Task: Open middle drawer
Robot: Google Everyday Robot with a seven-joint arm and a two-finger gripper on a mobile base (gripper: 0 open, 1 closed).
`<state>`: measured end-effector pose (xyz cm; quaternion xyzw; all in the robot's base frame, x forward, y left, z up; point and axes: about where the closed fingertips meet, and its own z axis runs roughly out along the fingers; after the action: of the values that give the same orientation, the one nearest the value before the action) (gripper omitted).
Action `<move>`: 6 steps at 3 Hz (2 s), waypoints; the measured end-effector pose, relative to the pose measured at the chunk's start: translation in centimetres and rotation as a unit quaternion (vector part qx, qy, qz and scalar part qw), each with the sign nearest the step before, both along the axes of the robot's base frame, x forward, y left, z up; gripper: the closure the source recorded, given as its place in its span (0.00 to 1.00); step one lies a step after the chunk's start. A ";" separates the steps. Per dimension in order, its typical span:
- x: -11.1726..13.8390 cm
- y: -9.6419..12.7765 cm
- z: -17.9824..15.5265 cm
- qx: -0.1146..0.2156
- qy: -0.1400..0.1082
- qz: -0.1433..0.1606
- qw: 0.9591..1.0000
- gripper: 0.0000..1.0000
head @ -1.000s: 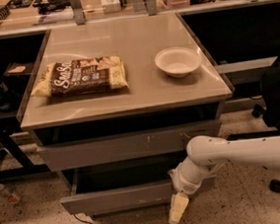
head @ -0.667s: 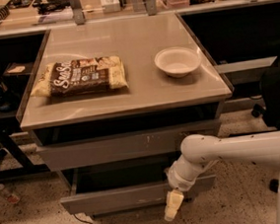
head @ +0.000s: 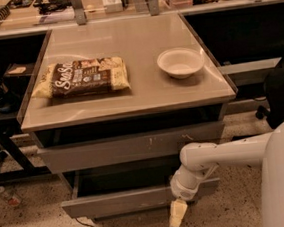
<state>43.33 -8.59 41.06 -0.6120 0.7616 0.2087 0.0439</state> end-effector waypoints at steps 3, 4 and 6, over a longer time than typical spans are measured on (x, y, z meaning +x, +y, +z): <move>-3.1 -1.7 1.8 -0.016 0.028 -0.012 0.999 0.00; -6.9 -3.4 2.8 -0.020 0.047 -0.025 0.998 0.00; -10.1 -5.0 4.0 -0.024 0.060 -0.041 0.997 0.00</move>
Offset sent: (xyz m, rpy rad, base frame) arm -0.1199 -0.0528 0.0293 -0.1104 0.1946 -0.0430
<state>33.22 -13.60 45.05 -0.5676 0.7921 0.2244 -0.0081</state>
